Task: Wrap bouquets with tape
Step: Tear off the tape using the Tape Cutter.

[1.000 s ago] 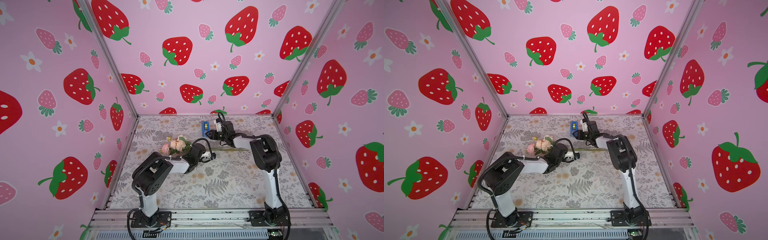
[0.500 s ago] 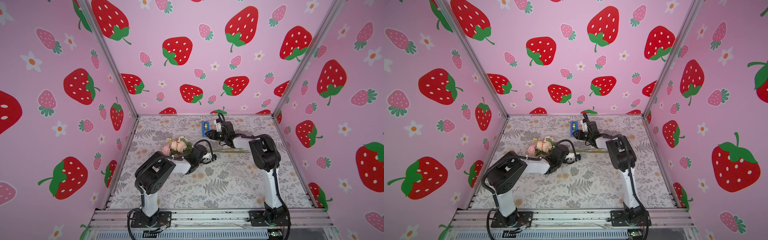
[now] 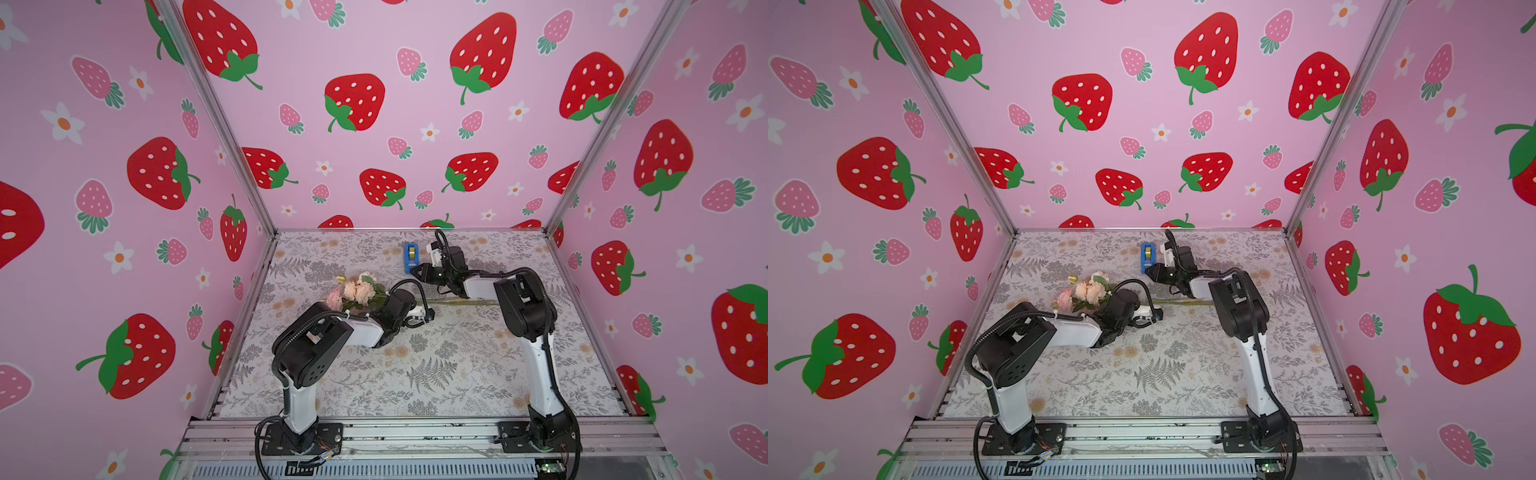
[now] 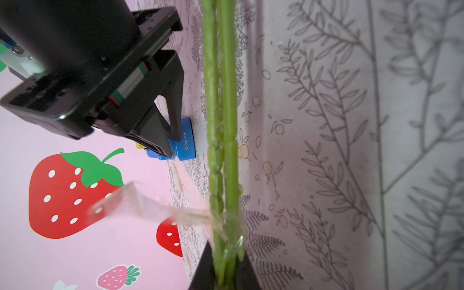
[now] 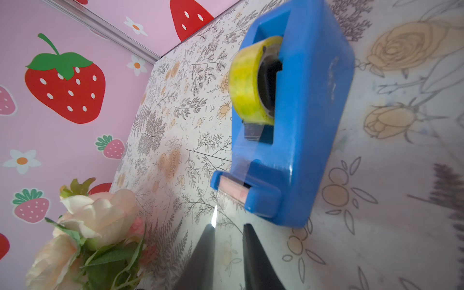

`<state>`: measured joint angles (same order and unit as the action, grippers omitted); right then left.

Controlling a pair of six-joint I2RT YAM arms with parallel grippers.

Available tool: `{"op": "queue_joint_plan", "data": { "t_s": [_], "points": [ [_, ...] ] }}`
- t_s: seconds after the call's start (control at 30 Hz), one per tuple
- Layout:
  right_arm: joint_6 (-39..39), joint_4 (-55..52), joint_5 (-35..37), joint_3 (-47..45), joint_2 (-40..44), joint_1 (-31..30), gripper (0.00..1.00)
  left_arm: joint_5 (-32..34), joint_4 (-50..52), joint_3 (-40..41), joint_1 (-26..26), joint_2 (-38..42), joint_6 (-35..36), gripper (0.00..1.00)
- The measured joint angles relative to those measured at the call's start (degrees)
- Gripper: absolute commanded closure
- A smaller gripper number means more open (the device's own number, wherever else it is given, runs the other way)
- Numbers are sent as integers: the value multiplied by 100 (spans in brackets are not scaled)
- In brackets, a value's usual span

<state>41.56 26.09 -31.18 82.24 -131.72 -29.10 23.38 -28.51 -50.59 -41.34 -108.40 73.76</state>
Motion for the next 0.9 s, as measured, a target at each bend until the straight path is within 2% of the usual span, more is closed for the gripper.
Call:
{"op": "queue_joint_plan", "data": {
  "t_s": [0.13, 0.33, 0.63, 0.9],
  "points": [
    [96, 74, -92, 0, -17, -2, 100, 2, -9, -9, -2, -61, 0, 100],
    [181, -20, 17, 24, -48, -4, 100, 0, -57, -20, -4, -83, 2, 100],
    [-184, -1165, 1154, 173, 103, -221, 100, -4, -210, -17, -44, -74, 63, 100],
    [-236, -1298, 1331, 59, 197, -286, 100, -4, -227, 48, -122, -2, 162, 100]
  ]
}}
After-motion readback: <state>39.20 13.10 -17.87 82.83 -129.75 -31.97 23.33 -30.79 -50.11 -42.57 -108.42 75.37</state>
